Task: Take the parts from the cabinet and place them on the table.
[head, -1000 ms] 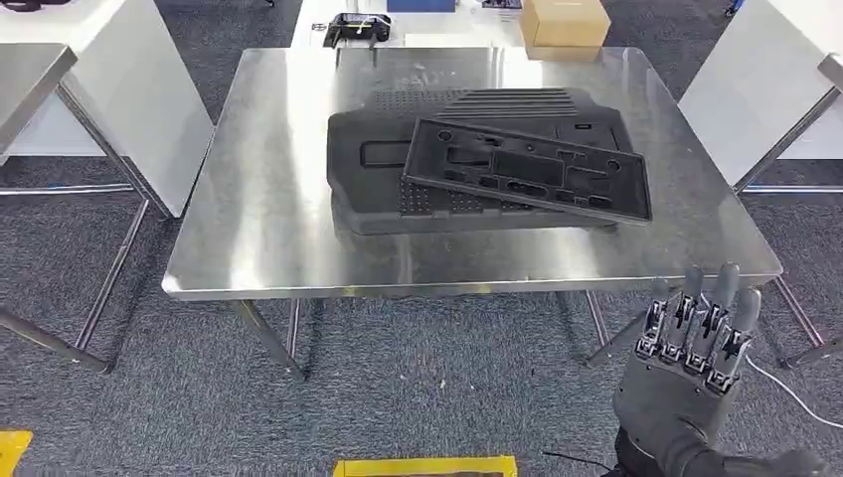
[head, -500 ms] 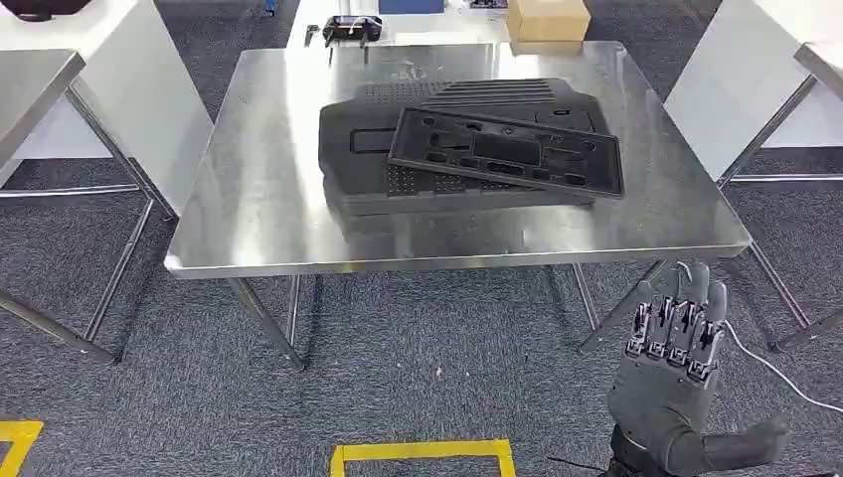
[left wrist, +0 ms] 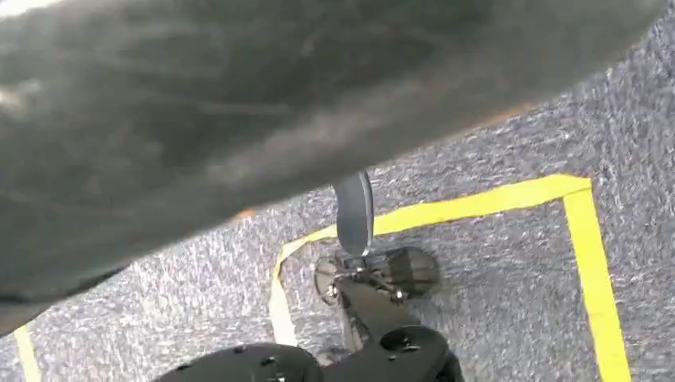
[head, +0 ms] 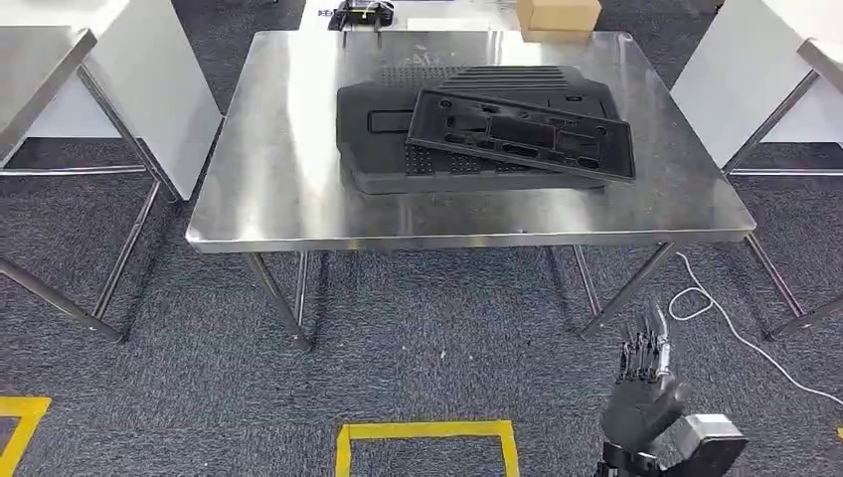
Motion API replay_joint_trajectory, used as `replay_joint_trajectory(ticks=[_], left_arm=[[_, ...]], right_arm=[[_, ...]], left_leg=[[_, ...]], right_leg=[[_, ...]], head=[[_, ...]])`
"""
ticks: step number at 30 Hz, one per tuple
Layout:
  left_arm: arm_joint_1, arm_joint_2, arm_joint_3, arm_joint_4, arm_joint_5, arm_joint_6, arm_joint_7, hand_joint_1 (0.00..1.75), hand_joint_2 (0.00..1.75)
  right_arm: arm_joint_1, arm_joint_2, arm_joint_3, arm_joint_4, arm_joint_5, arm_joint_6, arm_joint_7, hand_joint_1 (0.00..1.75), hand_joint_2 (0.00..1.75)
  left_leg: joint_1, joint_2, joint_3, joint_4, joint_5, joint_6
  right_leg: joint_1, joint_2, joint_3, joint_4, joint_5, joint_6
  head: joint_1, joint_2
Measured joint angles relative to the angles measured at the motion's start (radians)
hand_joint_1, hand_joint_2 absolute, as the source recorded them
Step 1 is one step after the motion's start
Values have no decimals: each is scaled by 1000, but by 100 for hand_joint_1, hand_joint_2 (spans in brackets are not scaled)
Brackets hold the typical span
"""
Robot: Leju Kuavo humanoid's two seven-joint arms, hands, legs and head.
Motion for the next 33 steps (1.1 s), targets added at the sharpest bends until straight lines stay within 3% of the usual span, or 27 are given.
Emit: replay_joint_trajectory(ticks=[1,4,5,6,8,9,10,11,12,14,15,16,19,20,22,24,25,26,27,28,29,31,33], left_arm=[[0,-1,0,0,-1,0,1,0,0],[0,-2,1,0,-9,1,4,0,0],[0,-2,2,0,-11,1,4,0,0],[0,-2,2,0,-18,1,5,0,0],[0,-2,2,0,-22,1,5,0,0],[0,-2,2,0,-25,0,6,0,0],[0,-3,2,0,-31,0,7,0,0],[1,-3,2,0,-34,0,9,0,0],[0,-3,2,0,-37,0,10,0,0],[-2,-2,2,0,-41,0,11,0,0],[-2,-3,2,0,-41,0,11,0,0],[-3,-3,2,0,-43,0,11,0,0],[-4,-3,2,0,-52,-1,12,0,0],[-4,-3,2,1,-53,-2,12,0,0],[-4,-3,2,0,-53,-2,13,0,0],[-6,-2,2,0,-54,-2,13,0,0],[-6,-2,2,0,-54,-2,13,0,0],[-6,-2,2,0,-55,-2,14,0,0],[-6,-2,2,0,-56,-2,14,0,0],[-6,-2,2,0,-56,-1,16,0,0],[-6,-3,2,0,-56,0,17,0,0],[-6,-3,2,0,-55,1,17,0,0],[-7,-3,2,0,-55,2,17,0,0]], right_arm=[[-6,1,-15,35,29,-13,1,0,0],[-24,3,-72,156,83,-21,18,0,0],[-38,5,-97,209,94,-8,18,0,0],[-55,5,-125,273,105,10,15,0,0],[-93,5,-174,403,125,35,2,0,0],[-108,5,-199,470,125,51,0,0,0],[-127,3,-223,540,113,74,-9,0,0],[-159,0,-255,635,114,84,-23,0,0],[-194,-5,-289,743,126,83,-43,0,0],[-240,-18,-346,936,150,74,-90,0,0],[-260,-26,-365,1016,160,64,-93,0,0],[-282,-35,-382,1087,169,49,-81,0,0],[-315,-51,-414,1276,210,-12,-12,0,0],[-317,-56,-418,1321,218,-28,10,0,0],[-320,-62,-424,1361,223,-36,21,0,0],[-326,-62,-430,1418,237,-41,39,0,0],[-332,-65,-429,1442,249,-44,55,0,0],[-338,-68,-429,1465,266,-58,93,0,0],[-341,-68,-429,1482,285,-76,138,0,0],[-341,-68,-428,1497,308,-101,193,0,0],[-341,-66,-424,1508,322,-118,234,0,0],[-345,-64,-416,1525,346,-134,291,0,0],[-352,-58,-403,1539,379,-138,364,0,0]], left_leg=[[-7,1,-3,3,3,-6],[1,1,-2,-3,16,-26],[0,0,-5,-1,16,-32],[3,-1,-15,22,-11,-33],[4,-1,-59,149,-108,-38],[4,-1,-87,229,-148,-42],[4,0,-104,285,-169,-45],[5,0,-101,298,-165,-46],[6,0,-74,263,-141,-46],[10,0,28,98,-67,-47],[14,-2,63,28,-63,-48],[7,-6,65,14,-69,-45],[-2,-7,49,19,-56,-22],[0,-7,45,11,-46,-9],[4,-4,41,10,-39,1],[3,-2,24,10,-29,14],[2,1,15,10,-23,15],[1,4,5,10,-16,15],[1,5,-3,10,-10,14],[1,5,-11,10,-3,13],[2,4,-17,10,3,10],[2,3,-28,11,16,0],[-5,5,-31,12,24,-13]], right_leg=[[8,2,-3,-10,6,-10],[15,3,-11,-5,15,-27],[6,2,-12,-16,26,-39],[0,1,-4,-17,32,-46],[0,0,-16,-16,42,-58],[2,-1,-22,-15,46,-59],[3,-1,-28,-14,50,-58],[3,0,-33,-12,53,-56],[1,1,-38,-9,55,-53],[-3,1,-44,3,55,-50],[-1,1,-48,10,55,-49],[10,1,-59,20,55,-41],[1,2,-69,12,71,-20],[4,2,-73,14,72,-14],[1,2,-90,31,54,-14],[-1,2,-140,152,-24,-27],[-1,2,-171,229,-59,-31],[-1,2,-194,296,-85,-29],[-2,2,-196,320,-92,-23],[-2,2,-171,293,-83,-15],[-2,2,-127,226,-63,-7],[-4,2,1,29,-20,4],[5,5,6,-4,-10,-12]], head=[[-3,0],[-3,0],[-3,0],[-4,0],[-10,0],[-8,0],[-9,0],[-8,0],[-10,0],[-10,0],[-8,0],[-11,0],[-9,0],[-9,0],[-9,0],[-2,0],[-2,0],[-2,0],[-3,0],[-2,0],[-1,0],[-1,0],[-7,0]])
